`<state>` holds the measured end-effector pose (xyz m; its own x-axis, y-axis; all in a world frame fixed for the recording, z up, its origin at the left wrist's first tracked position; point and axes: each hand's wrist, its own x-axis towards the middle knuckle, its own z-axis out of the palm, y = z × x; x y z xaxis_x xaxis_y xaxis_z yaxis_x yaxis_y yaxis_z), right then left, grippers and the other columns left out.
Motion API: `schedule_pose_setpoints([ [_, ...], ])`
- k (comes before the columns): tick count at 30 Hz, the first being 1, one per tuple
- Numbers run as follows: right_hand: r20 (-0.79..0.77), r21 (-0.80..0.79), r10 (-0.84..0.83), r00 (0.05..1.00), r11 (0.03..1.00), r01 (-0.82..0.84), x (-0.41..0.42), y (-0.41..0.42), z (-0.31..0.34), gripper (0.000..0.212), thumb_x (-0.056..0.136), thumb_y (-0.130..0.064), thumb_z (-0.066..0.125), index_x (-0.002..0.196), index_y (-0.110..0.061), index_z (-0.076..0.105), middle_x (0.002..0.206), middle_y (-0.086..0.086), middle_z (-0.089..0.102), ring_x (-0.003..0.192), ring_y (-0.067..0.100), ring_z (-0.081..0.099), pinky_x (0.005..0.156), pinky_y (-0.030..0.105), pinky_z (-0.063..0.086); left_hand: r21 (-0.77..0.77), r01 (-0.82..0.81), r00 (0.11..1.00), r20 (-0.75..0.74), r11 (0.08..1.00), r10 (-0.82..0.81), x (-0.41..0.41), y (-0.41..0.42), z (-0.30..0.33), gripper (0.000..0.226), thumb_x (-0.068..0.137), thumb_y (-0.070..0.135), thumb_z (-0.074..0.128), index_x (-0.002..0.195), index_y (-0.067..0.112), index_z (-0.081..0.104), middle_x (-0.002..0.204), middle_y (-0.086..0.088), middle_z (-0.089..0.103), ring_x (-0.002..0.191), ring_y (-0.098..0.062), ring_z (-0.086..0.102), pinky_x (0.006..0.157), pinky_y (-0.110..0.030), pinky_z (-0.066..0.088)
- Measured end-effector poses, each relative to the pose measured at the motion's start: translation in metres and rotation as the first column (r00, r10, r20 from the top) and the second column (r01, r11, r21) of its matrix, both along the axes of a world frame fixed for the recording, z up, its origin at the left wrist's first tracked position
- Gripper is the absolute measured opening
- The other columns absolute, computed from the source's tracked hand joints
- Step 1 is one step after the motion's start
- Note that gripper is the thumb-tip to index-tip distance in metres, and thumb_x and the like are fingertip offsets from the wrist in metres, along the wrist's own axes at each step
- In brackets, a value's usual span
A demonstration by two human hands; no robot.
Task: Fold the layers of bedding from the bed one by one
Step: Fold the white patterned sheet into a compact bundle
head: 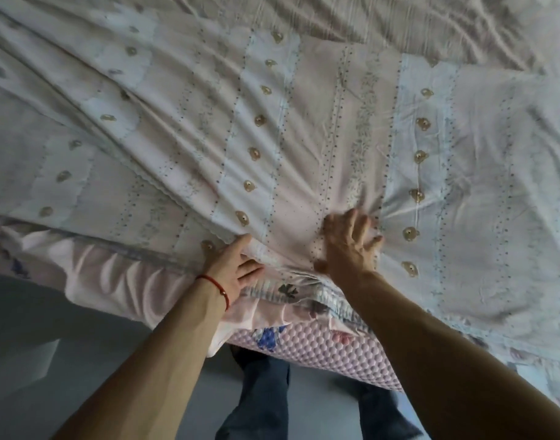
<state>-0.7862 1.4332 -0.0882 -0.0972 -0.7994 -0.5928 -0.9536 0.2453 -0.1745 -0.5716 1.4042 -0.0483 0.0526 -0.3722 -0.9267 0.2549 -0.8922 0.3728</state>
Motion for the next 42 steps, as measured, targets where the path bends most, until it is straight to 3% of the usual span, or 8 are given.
schedule_pose_setpoints([
  [8,-0.185,0.088,-0.046,0.982,0.994,0.063,0.023,-0.022,-0.007,0.076,0.096,0.004,0.035,0.162,-0.012,0.000,0.162,0.033,-0.017,0.147,0.059,-0.012,0.108,0.084,0.012,0.081,-0.003,1.000,0.013,0.997,0.002,0.046,-0.033,-0.025,0.021,0.096,0.008,0.065,0.115,0.001,0.060,0.139,-0.021,0.054,0.124,-0.031,0.052,0.099,-0.037,0.047],
  [15,-0.302,0.070,-0.075,0.951,0.993,0.100,0.029,-0.017,-0.028,0.064,0.098,0.015,0.022,0.157,-0.010,0.024,0.163,0.035,0.001,0.147,0.063,-0.001,0.100,0.089,0.016,0.174,-0.014,0.994,-0.100,0.985,0.032,0.059,-0.044,-0.003,0.035,0.096,0.005,0.064,0.129,-0.003,0.056,0.132,-0.024,0.057,0.120,-0.035,0.055,0.103,-0.043,0.048],
  [21,-0.365,0.026,-0.110,0.924,0.991,0.128,0.034,-0.014,-0.027,0.059,0.094,0.016,0.040,0.149,-0.006,0.039,0.158,0.038,0.017,0.144,0.064,0.012,0.095,0.091,0.021,0.072,-0.259,0.932,-0.243,0.963,0.269,0.114,-0.098,0.007,0.010,0.095,0.018,0.063,0.099,0.009,0.064,0.102,-0.009,0.063,0.105,-0.027,0.059,0.102,-0.043,0.048],
  [24,-0.369,-0.009,-0.096,0.925,0.995,0.099,0.036,-0.014,-0.022,0.065,0.095,0.013,0.011,0.152,-0.009,0.034,0.162,0.033,0.009,0.148,0.059,0.003,0.101,0.088,0.021,0.015,-0.242,0.936,-0.259,0.970,0.237,0.144,-0.137,0.009,0.011,0.096,0.025,0.062,0.093,0.015,0.063,0.097,-0.007,0.067,0.104,-0.026,0.063,0.104,-0.042,0.047],
  [31,-0.188,-0.042,-0.420,0.888,0.906,0.420,0.070,-0.024,0.028,0.089,0.078,0.006,0.070,0.150,-0.032,0.033,0.160,0.010,0.017,0.145,0.039,0.025,0.108,0.075,0.033,-0.093,0.104,0.994,-0.034,0.990,-0.108,0.190,-0.141,0.006,0.019,0.097,0.021,0.063,0.113,0.010,0.066,0.113,-0.014,0.073,0.094,-0.026,0.074,0.076,-0.039,0.060],
  [36,0.117,-0.439,-0.863,0.491,0.399,0.805,0.194,-0.025,0.083,0.041,0.084,-0.009,0.063,0.122,-0.022,0.061,0.121,0.007,0.062,0.110,0.027,0.059,0.090,0.041,0.048,-0.065,0.153,0.987,0.050,0.986,-0.150,0.222,-0.105,0.014,0.019,0.097,0.014,0.064,0.111,0.000,0.064,0.100,-0.020,0.075,0.085,-0.034,0.076,0.067,-0.040,0.063],
  [38,0.207,-0.328,-0.954,0.218,0.143,0.934,0.230,-0.024,0.080,0.019,0.088,-0.029,0.064,0.105,-0.020,0.063,0.098,0.003,0.067,0.092,0.026,0.062,0.081,0.039,0.046,-0.060,0.205,0.973,0.125,0.977,-0.196,0.228,-0.095,0.008,0.026,0.091,0.020,0.073,0.104,0.000,0.065,0.094,-0.019,0.075,0.083,-0.036,0.076,0.069,-0.044,0.064],
  [42,0.361,0.066,-0.891,-0.276,-0.271,0.960,0.272,-0.025,0.048,0.066,0.071,-0.076,0.063,0.081,-0.011,0.070,0.071,0.007,0.075,0.070,0.029,0.073,0.079,0.052,0.061,0.023,0.233,0.972,0.005,0.972,-0.233,0.236,-0.106,0.004,0.013,0.094,0.005,0.067,0.104,0.000,0.062,0.097,-0.020,0.071,0.071,-0.027,0.075,0.058,-0.033,0.063],
])
